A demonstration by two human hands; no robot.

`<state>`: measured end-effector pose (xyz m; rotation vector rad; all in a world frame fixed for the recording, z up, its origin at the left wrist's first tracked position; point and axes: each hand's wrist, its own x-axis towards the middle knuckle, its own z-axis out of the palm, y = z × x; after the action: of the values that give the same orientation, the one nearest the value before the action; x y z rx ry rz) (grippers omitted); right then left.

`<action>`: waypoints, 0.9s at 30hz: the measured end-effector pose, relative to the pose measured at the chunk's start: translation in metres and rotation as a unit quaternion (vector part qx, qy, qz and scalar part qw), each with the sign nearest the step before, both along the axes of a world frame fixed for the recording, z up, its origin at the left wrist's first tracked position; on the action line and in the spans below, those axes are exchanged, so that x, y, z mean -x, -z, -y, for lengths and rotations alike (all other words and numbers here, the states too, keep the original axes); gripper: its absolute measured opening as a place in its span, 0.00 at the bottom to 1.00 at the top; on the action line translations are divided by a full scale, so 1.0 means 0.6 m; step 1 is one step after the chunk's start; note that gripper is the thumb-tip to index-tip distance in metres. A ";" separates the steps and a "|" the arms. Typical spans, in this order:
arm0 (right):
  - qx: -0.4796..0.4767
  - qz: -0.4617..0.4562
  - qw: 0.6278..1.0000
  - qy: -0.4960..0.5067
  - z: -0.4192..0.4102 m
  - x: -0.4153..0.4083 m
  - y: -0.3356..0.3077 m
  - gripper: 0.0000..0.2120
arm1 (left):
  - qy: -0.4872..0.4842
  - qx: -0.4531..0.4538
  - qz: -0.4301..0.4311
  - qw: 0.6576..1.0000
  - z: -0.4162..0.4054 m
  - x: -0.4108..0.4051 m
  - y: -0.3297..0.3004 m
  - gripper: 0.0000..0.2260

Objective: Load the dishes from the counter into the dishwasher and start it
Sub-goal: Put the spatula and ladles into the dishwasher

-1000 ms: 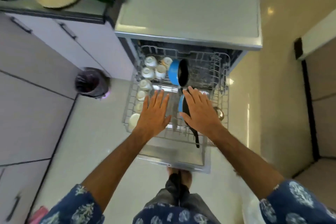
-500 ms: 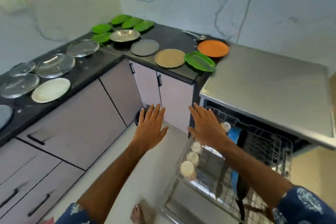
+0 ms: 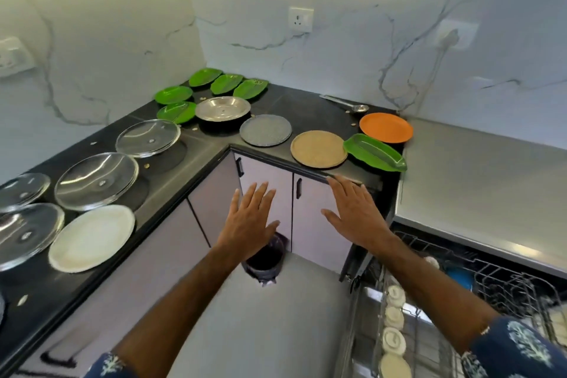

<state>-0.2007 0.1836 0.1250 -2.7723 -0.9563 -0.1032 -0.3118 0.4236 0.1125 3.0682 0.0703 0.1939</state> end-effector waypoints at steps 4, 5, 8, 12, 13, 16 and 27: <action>0.020 0.009 0.999 0.024 -0.015 -0.057 -0.003 0.35 | 0.037 0.008 0.012 0.999 -0.033 -0.092 0.004 0.32; 0.022 0.008 0.999 0.034 -0.019 -0.077 0.001 0.35 | 0.050 0.008 0.013 0.999 -0.039 -0.118 0.007 0.32; 0.013 0.005 0.998 0.062 -0.022 -0.144 0.008 0.35 | 0.085 -0.004 0.018 0.996 -0.056 -0.203 0.009 0.32; -0.002 -0.008 0.996 0.089 -0.024 -0.257 0.014 0.34 | 0.117 -0.011 0.004 0.993 -0.077 -0.338 0.018 0.32; -0.003 -0.014 0.995 0.094 -0.024 -0.288 0.014 0.34 | 0.122 -0.003 -0.003 0.993 -0.077 -0.374 0.017 0.32; -0.001 -0.025 0.994 0.106 -0.024 -0.387 0.007 0.35 | 0.127 0.007 -0.018 0.992 -0.069 -0.491 0.003 0.32; -0.032 -0.121 0.981 0.149 -0.038 -0.702 0.018 0.31 | 0.149 0.033 -0.085 0.985 -0.082 -0.836 0.043 0.30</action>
<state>0.2202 0.2062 0.1141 -2.7662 -0.4671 0.1534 0.1899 0.4728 0.0865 2.9710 -0.3633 -0.0856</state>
